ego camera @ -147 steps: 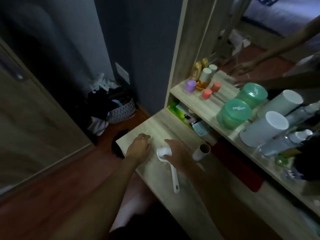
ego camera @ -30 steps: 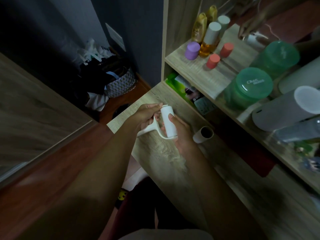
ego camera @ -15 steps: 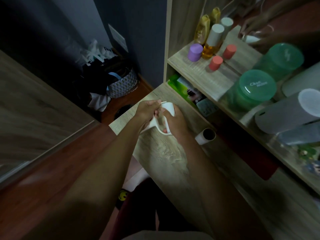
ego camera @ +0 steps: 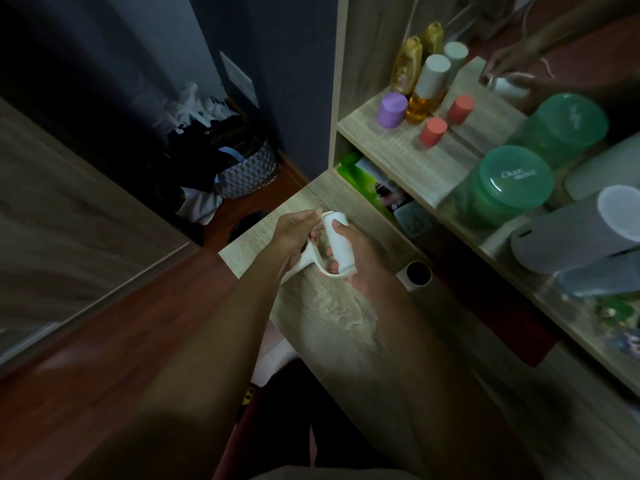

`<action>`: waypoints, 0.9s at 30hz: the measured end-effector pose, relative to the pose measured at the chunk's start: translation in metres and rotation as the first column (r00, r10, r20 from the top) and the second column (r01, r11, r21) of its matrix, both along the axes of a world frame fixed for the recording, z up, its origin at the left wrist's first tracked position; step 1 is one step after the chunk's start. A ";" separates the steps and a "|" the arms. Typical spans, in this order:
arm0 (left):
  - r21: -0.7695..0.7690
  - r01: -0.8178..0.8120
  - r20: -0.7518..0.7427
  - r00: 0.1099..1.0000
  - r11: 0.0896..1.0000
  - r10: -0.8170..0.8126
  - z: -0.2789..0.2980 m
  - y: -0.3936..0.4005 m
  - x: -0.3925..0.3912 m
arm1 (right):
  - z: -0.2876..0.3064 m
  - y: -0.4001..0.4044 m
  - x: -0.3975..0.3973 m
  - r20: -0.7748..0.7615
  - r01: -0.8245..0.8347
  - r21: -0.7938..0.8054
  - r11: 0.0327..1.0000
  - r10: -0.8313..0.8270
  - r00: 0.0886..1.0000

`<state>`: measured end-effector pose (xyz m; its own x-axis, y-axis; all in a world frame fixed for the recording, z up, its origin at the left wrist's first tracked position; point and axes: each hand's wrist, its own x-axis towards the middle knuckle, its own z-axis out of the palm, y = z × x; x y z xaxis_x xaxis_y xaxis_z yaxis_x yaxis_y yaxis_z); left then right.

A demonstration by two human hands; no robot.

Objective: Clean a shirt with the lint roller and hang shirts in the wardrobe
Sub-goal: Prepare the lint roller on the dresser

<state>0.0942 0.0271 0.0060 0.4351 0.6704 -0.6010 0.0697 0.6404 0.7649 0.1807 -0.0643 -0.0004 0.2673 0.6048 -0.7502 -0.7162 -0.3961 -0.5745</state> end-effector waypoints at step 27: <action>0.092 0.299 -0.088 0.952 0.950 -0.292 0.003 0.015 -0.004 | 0.005 -0.005 0.003 0.626 -0.340 -0.092 0.936 0.320 0.711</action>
